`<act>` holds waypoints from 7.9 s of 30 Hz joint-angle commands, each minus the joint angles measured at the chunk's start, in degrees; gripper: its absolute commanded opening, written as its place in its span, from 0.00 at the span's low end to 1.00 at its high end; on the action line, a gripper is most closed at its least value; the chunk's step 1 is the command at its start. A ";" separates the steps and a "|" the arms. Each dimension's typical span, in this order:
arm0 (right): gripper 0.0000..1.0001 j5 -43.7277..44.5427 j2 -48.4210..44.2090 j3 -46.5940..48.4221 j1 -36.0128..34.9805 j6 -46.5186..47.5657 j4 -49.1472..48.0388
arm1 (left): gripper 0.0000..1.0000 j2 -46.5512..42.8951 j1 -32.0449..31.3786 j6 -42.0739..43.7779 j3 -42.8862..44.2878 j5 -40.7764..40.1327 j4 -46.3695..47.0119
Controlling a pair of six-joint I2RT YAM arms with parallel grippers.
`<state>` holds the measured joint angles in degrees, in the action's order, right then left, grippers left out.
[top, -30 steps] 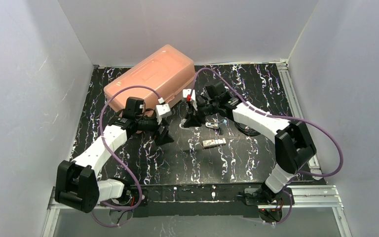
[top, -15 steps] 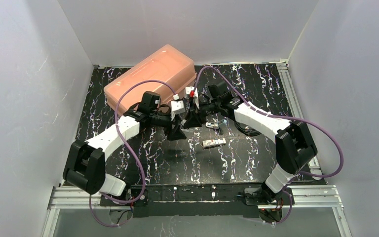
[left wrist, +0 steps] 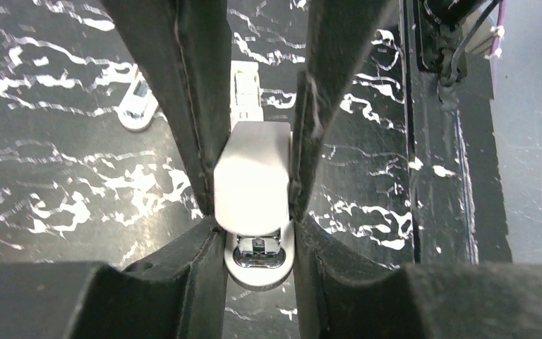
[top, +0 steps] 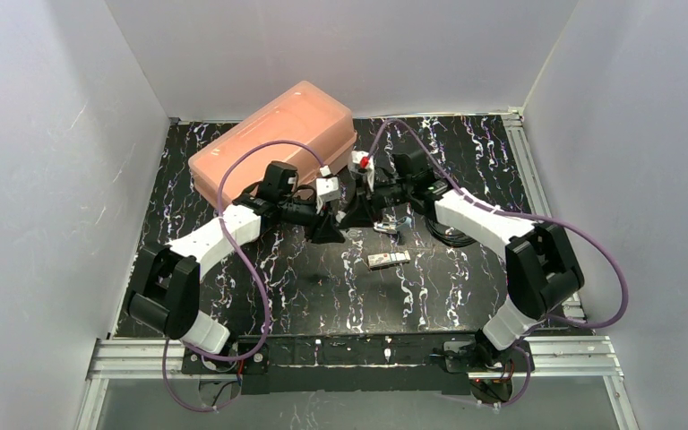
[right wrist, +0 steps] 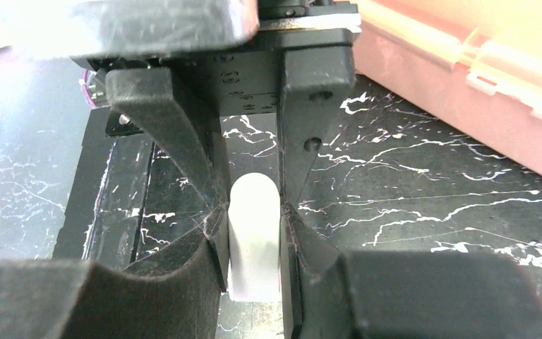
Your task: Load the staples into the stapler
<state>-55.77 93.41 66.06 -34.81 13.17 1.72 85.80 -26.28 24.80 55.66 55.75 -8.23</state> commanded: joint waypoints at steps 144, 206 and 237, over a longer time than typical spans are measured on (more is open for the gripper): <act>0.29 37.38 -4.16 -15.88 6.37 8.27 14.85 | 0.86 -7.93 -8.52 0.11 -20.79 -25.60 21.50; 0.33 39.41 -3.32 -13.77 5.49 9.38 18.55 | 0.86 -8.13 -8.52 1.19 -20.81 -25.25 21.50; 0.20 39.91 -4.07 -13.23 5.40 8.98 17.77 | 0.86 -8.54 -8.37 1.21 -20.83 -25.07 21.50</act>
<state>-15.75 91.22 50.48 -29.02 21.56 19.44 78.50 -34.98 25.52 33.47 29.19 14.09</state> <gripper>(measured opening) 0.249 0.860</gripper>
